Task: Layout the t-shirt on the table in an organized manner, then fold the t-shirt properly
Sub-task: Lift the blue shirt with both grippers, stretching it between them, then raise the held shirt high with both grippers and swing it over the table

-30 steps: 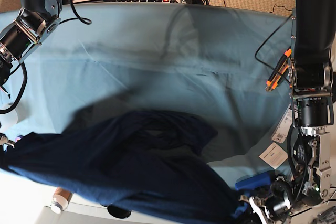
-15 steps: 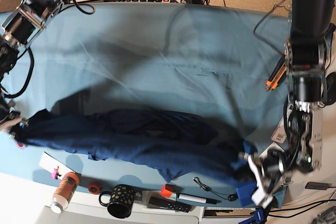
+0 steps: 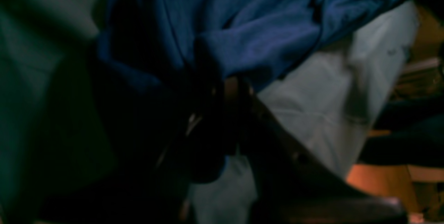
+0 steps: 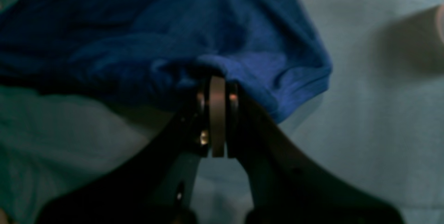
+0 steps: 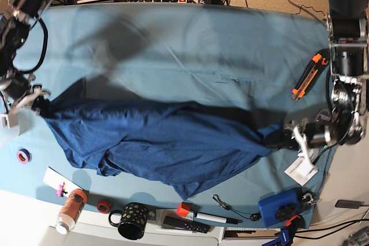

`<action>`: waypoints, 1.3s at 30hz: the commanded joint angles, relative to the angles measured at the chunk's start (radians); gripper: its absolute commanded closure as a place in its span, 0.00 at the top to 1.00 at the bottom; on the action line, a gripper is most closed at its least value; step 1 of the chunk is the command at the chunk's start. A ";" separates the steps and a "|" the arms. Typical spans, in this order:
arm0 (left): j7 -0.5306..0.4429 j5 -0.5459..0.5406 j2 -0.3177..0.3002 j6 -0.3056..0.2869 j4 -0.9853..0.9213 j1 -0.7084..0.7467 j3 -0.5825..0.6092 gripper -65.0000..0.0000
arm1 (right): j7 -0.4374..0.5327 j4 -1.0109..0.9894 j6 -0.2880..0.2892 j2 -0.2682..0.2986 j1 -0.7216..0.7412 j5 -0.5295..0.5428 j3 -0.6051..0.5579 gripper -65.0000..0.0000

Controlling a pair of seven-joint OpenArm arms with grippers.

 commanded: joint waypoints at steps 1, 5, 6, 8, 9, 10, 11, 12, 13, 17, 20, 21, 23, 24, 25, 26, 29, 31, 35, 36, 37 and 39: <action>0.010 -0.069 -0.018 -0.005 0.016 -0.016 -0.032 0.00 | 0.007 0.047 0.016 0.027 -0.003 0.044 0.022 0.00; 0.178 -0.224 -0.018 -0.005 0.016 0.034 -0.127 0.00 | -0.055 0.194 0.051 0.027 -0.094 0.150 0.089 0.00; 0.204 -0.224 -0.018 -0.005 0.016 0.044 -0.151 0.00 | -0.069 0.238 0.060 0.027 -0.117 0.178 0.111 0.00; 0.204 -0.224 -0.018 -0.005 0.027 0.054 -0.201 0.00 | -0.096 0.334 0.073 0.022 -0.159 0.222 0.164 0.00; 0.204 -0.224 -0.020 -0.005 0.040 0.063 -0.230 0.00 | -0.104 0.383 0.074 0.018 -0.179 0.235 0.195 0.00; 0.204 -0.224 -0.023 -0.005 0.056 0.071 -0.258 0.00 | -0.107 0.431 0.075 0.011 -0.197 0.245 0.232 0.00; 0.204 -0.224 -0.028 -0.005 0.072 0.077 -0.286 0.00 | -0.107 0.477 0.076 0.003 -0.212 0.254 0.269 0.00; 0.204 -0.224 -0.032 -0.005 0.089 0.078 -0.313 0.00 | -0.107 0.521 0.077 -0.006 -0.224 0.256 0.308 0.00; 0.204 -0.224 -0.039 -0.005 0.106 0.078 -0.341 0.00 | -0.107 0.562 0.079 -0.017 -0.235 0.261 0.349 0.00; 0.204 -0.224 -0.075 -0.005 0.207 0.077 -0.446 0.00 | -0.107 0.686 0.079 -0.061 -0.260 0.301 0.517 0.00; 0.204 -0.224 -0.115 -0.005 0.304 0.078 -0.511 0.00 | -0.107 0.720 0.079 -0.077 -0.259 0.337 0.634 0.00; 0.204 -0.224 -0.128 -0.005 0.339 0.078 -0.533 0.00 | -0.105 0.721 0.079 -0.077 -0.259 0.343 0.668 0.00; 0.204 -0.224 -0.153 -0.005 0.405 0.078 -0.575 0.00 | -0.095 0.721 0.079 -0.077 -0.259 0.345 0.728 0.00; 0.204 -0.224 -0.164 -0.005 0.435 0.078 -0.594 0.00 | -0.094 0.721 0.079 -0.074 -0.259 0.344 0.750 0.00; 0.204 -0.224 -0.174 -0.005 0.461 0.078 -0.610 0.00 | -0.094 0.721 0.079 -0.071 -0.259 0.344 0.766 0.00; 0.204 -0.224 -0.182 -0.005 0.485 0.078 -0.623 0.00 | -0.094 0.721 0.079 -0.069 -0.259 0.343 0.776 0.00; 0.204 -0.224 -0.194 -0.005 0.534 0.079 -0.636 0.00 | -0.092 0.720 0.079 -0.069 -0.259 0.328 0.777 0.00; 0.204 -0.224 -0.194 -0.005 0.547 0.090 -0.636 0.00 | -0.087 0.720 0.079 -0.069 -0.259 0.323 0.776 0.00; 0.204 -0.224 -0.193 -0.005 0.549 0.145 -0.636 0.00 | -0.035 0.720 0.079 -0.069 -0.259 0.281 0.776 0.00; 0.204 -0.224 -0.193 -0.005 0.549 0.159 -0.636 0.00 | -0.005 0.720 0.079 -0.068 -0.258 0.250 0.776 0.00; 0.204 -0.224 -0.190 -0.005 0.549 0.169 -0.636 0.00 | 0.027 0.720 0.078 -0.066 -0.258 0.218 0.776 0.00; 0.204 -0.224 -0.184 -0.005 0.549 0.175 -0.636 0.00 | 0.061 0.720 0.067 -0.050 -0.245 0.171 0.776 0.00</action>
